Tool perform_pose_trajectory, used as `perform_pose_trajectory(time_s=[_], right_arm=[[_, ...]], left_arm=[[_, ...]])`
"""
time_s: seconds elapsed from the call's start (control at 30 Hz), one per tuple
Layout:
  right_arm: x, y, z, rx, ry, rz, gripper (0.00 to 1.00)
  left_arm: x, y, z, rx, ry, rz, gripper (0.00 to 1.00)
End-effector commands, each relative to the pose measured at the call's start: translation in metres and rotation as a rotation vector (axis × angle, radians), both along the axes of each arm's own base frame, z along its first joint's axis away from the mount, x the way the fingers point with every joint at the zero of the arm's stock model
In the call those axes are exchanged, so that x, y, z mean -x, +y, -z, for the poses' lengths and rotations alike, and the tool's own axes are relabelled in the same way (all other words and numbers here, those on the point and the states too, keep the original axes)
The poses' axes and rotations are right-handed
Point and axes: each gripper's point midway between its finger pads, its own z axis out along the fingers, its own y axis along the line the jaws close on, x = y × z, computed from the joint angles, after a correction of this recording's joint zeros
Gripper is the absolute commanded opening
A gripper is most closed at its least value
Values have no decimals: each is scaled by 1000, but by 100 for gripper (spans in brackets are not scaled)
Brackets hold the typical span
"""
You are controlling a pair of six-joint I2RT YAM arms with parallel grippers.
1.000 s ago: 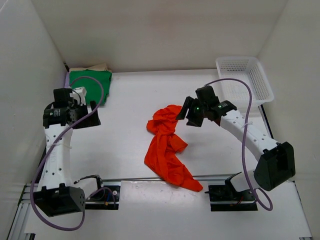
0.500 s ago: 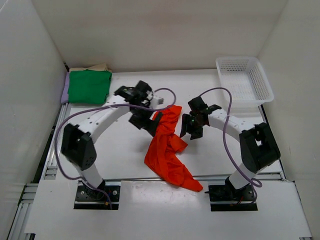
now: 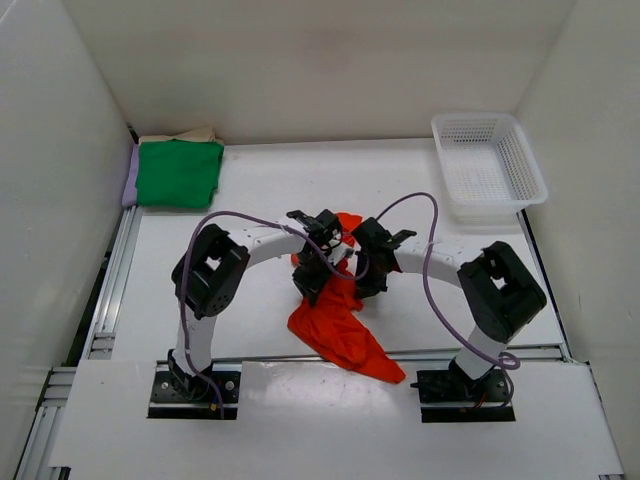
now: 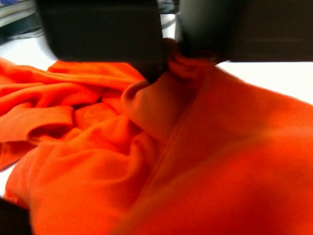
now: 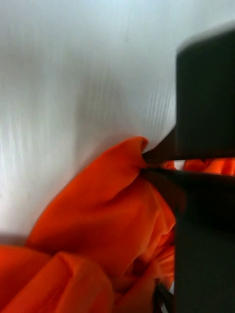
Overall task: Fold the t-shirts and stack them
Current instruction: Flatten out the tshirt
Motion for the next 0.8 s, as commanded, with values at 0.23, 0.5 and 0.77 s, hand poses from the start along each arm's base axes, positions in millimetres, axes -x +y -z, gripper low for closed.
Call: perform_pose_trajectory(time_s=[0.23,0.5,0.77], right_arm=[[-7,-61,-18,18,-122,290,0],[0,-52,-52,-86,-185,231,0],[-2,-33,-82,-203,-196,205,0]], left_arm=[[-68,72,-104,139,-247,-265,11],[-176,191,-156,-123,-637,-601,79],[-171,219,-162,-113,-544,-672,92]])
